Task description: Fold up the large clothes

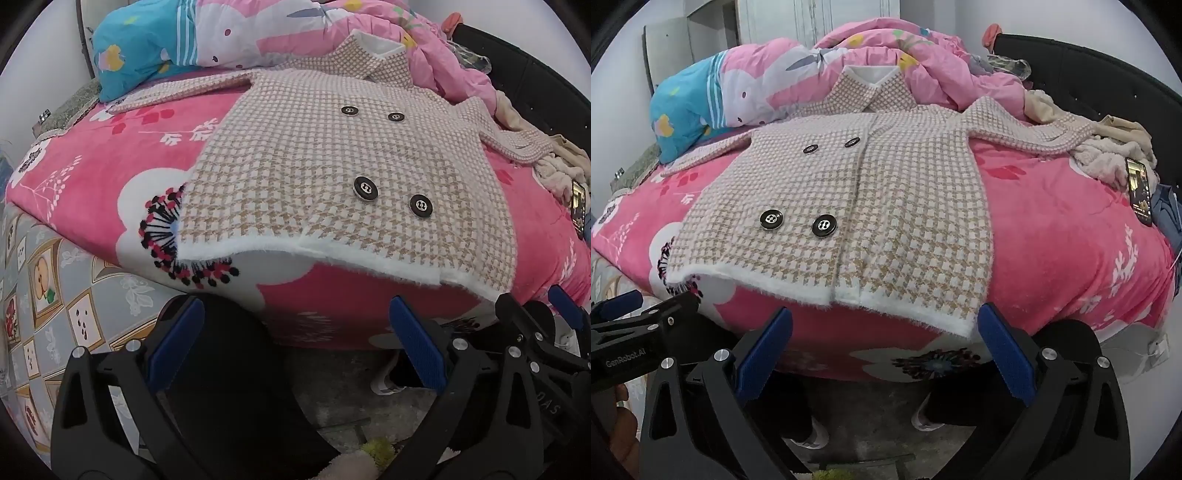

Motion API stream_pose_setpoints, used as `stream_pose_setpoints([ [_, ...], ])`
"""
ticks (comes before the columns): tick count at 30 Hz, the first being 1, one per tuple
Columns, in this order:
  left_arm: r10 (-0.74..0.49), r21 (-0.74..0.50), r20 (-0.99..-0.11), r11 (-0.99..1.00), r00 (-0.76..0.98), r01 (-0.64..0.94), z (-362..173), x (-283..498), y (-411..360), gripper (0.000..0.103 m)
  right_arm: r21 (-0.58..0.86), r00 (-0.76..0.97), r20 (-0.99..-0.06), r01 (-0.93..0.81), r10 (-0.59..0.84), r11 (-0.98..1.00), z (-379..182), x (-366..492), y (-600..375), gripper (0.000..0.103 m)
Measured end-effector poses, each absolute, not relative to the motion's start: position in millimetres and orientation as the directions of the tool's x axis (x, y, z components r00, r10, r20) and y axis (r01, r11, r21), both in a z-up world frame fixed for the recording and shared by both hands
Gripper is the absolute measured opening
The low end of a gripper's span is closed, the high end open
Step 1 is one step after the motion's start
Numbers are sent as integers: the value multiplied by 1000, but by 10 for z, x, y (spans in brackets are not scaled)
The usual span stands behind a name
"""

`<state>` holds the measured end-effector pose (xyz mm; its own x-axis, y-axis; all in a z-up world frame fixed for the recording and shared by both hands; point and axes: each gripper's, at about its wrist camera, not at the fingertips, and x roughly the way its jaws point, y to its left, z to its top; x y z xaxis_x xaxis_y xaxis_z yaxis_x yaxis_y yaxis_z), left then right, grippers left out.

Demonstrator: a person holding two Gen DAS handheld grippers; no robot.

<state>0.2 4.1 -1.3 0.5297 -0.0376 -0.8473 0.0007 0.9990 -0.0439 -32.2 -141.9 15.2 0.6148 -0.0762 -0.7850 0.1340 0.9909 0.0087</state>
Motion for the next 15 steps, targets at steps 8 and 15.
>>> stream_pose_setpoints([
  [8,-36,-43,-848,999,529,-2,-15,10,39,97,-2,617,-783,130,-82,992,165,-294,-1396,97],
  [15,-32,-37,-848,999,530,2,-17,29,30,97,-4,616,-783,129,-83,992,166,-290,-1386,97],
])
